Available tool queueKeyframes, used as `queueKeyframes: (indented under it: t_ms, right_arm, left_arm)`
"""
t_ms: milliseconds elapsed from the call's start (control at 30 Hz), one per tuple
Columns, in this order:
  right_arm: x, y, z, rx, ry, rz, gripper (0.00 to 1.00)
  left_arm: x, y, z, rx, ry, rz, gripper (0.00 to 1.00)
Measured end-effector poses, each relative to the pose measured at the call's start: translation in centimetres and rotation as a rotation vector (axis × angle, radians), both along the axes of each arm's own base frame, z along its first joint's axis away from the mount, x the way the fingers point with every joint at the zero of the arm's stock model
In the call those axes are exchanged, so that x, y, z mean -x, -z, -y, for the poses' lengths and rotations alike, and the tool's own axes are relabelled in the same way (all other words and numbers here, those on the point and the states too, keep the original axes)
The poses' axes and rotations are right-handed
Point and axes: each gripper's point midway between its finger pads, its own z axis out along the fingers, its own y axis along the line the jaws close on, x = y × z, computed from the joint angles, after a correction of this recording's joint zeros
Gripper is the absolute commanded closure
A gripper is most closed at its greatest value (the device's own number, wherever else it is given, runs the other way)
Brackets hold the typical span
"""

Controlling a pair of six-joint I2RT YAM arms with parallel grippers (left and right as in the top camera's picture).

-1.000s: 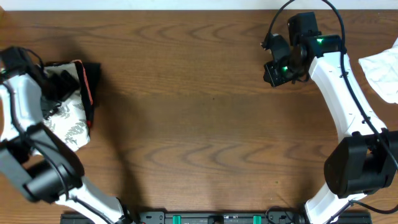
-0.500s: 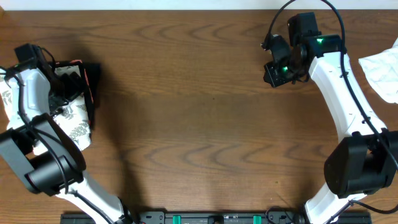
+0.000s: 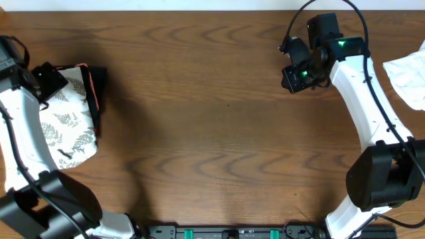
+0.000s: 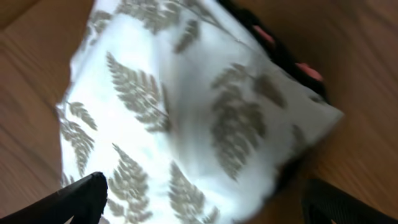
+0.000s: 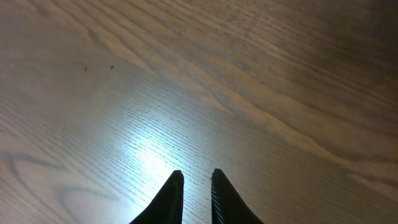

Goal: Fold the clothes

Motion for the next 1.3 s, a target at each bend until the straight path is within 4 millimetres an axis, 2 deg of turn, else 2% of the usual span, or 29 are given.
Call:
queueKeyframes:
  t_ms: [300, 400, 533, 600, 800, 1167, 1267, 1300]
  right_arm:
    - [0.2, 0.1, 0.0, 0.001, 0.0, -0.011, 0.85]
    - [0.3, 0.1, 0.0, 0.002, 0.0, -0.011, 0.85]
    - [0.3, 0.1, 0.0, 0.002, 0.0, -0.013, 0.84]
    - [0.3, 0.1, 0.0, 0.002, 0.0, -0.014, 0.84]
    - [0.3, 0.1, 0.0, 0.002, 0.001, -0.014, 0.84]
    - [0.2, 0.1, 0.1, 0.008, 0.004, -0.011, 0.82]
    - [0.2, 0.1, 0.2, 0.007, 0.01, -0.011, 0.64]
    - [0.2, 0.1, 0.2, 0.007, 0.014, -0.012, 0.55]
  left_arm:
    - [-0.9, 4.0, -6.5, -0.033, -0.112, 0.019, 0.02]
    - [-1.4, 6.2, -7.6, -0.027, -0.124, 0.006, 0.02]
    - [-1.9, 10.1, -8.1, 0.004, -0.127, -0.043, 0.02]
    - [-2.0, 11.2, -8.5, 0.012, -0.133, -0.051, 0.02]
    - [-2.1, 11.3, -9.1, 0.018, -0.141, -0.043, 0.02]
    - [-1.9, 11.1, -8.7, 0.053, -0.132, -0.033, 0.02]
    - [-1.6, 10.0, -8.3, 0.056, -0.126, -0.024, 0.02]
    - [-1.5, 9.3, -8.2, 0.05, -0.123, -0.017, 0.02]
